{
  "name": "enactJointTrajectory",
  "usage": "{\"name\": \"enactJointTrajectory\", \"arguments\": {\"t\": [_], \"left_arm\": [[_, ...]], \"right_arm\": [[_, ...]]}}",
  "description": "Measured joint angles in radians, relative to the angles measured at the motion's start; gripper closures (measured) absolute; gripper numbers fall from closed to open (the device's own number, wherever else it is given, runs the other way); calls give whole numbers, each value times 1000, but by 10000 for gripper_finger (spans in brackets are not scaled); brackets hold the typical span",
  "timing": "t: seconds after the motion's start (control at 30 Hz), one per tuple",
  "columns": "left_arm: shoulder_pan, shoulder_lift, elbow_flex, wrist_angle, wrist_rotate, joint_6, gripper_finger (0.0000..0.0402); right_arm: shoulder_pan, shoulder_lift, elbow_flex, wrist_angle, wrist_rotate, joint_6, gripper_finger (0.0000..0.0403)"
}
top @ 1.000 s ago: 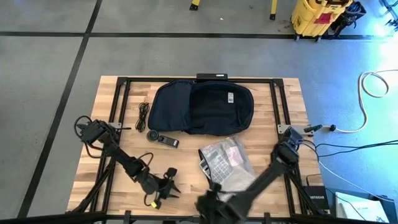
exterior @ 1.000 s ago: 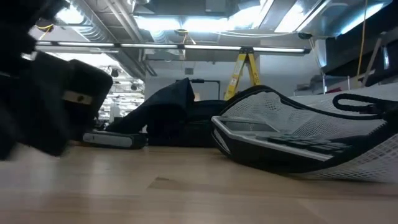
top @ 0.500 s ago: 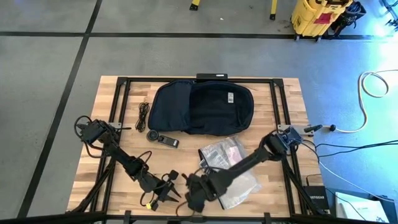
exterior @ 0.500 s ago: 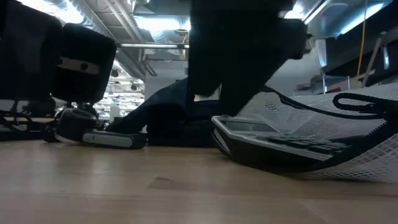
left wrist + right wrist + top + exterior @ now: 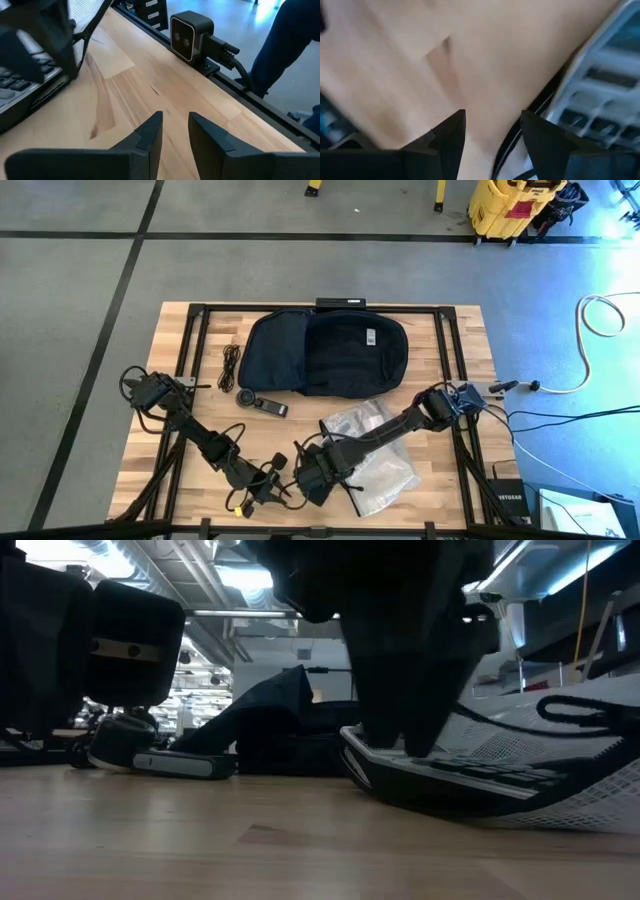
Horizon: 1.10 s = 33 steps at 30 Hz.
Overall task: Unpack backpack
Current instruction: Put the gray calculator into the transparent zip bag
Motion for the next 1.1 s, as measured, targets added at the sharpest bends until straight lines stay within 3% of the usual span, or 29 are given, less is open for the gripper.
{"name": "enactJointTrajectory", "arguments": {"t": [0.07, 0.23, 0.43, 0.53, 0.73, 1.1], "left_arm": [[0, 0, 0, -1, 0, 9, 323], [0, 0, 0, -1, 0, 10, 323], [0, 0, 0, -11, 7, -23, 323], [0, 0, 0, -18, 7, -37, 323], [2, 0, 0, -16, 7, -45, 323], [32, 0, 0, -12, 8, -37, 323]], "right_arm": [[0, 0, 0, -8, -51, 21, 229], [-8, 16, -5, -56, -57, 44, 229], [-7, 27, -4, 17, -92, 44, 229], [1, 27, -4, 51, -76, 35, 229], [-3, 56, -3, -73, -85, 22, 229], [-14, 72, -3, -112, -58, -4, 229]]}}
